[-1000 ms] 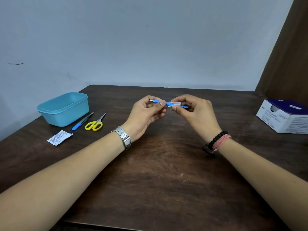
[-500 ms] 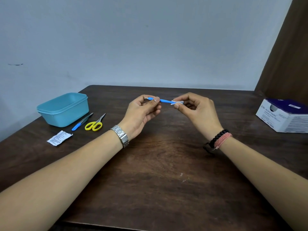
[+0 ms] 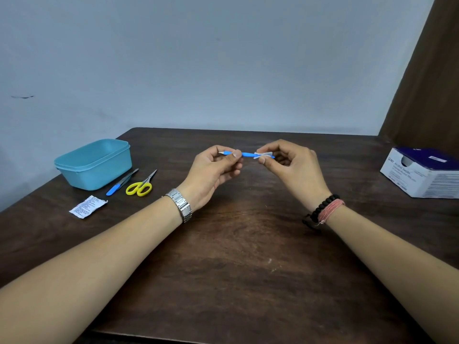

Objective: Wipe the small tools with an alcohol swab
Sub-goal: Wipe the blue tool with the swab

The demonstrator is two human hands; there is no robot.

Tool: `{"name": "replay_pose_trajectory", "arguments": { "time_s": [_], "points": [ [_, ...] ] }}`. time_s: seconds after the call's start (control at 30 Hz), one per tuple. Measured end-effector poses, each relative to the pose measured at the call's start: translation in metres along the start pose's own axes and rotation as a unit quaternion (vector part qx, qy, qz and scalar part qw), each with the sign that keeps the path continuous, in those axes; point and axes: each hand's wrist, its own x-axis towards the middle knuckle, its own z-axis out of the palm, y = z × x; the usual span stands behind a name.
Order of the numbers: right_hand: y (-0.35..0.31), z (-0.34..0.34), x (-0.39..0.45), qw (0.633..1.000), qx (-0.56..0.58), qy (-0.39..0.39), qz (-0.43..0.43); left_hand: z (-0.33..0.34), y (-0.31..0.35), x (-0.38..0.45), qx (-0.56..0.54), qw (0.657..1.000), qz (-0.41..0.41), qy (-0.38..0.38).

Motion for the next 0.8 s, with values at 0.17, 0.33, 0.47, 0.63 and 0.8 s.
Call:
{"name": "replay_pose_trajectory", "arguments": {
  "time_s": [0.17,0.33,0.47,0.63,0.8],
  "points": [
    [0.000,-0.002,0.001,1.000,0.000,0.000,-0.001,0.006,0.002,-0.002,0.017,1.000,0.003,-0.016],
    [0.000,-0.003,0.001,1.000,0.018,0.007,0.008,-0.004,0.004,0.001,0.005,1.000,0.010,0.010],
    [-0.001,0.001,-0.001,1.000,0.006,-0.006,-0.002,0.003,-0.002,-0.002,0.061,0.998,0.004,-0.027],
    [0.001,-0.006,0.003,1.000,0.024,0.008,0.013,0.003,0.000,-0.002,0.052,0.999,0.002,-0.017],
    [0.000,-0.002,0.000,1.000,0.010,-0.003,0.003,0.002,-0.002,-0.003,0.092,0.995,0.001,-0.027]
  ]
}}
